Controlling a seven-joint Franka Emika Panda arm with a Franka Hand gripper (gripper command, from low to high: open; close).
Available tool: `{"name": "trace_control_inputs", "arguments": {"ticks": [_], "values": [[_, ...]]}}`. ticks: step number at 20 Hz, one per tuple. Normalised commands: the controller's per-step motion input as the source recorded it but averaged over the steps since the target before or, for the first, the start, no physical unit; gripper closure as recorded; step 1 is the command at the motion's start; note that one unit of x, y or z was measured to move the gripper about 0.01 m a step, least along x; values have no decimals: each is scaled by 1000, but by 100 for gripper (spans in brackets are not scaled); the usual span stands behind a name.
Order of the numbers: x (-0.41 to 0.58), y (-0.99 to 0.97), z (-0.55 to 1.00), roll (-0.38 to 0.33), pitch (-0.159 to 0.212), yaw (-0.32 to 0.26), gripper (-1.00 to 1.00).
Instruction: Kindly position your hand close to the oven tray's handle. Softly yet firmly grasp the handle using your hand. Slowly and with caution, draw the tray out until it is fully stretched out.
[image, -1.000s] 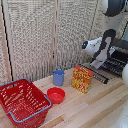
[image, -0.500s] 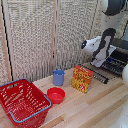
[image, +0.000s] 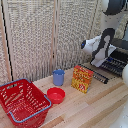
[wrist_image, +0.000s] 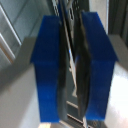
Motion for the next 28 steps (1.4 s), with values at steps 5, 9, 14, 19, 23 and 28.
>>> {"name": "trace_control_inputs", "arguments": {"ticks": [5,9,14,19,23,28], "values": [[-5,896,-17,1,-72,0,100],[0,1000,-200,-25,0,0,100],[0,998,-58,-22,-3,0,100],[0,931,-61,-54,-53,-2,100],[0,626,-49,-63,-55,-13,100],[26,130,0,-11,0,4,-100]]}}
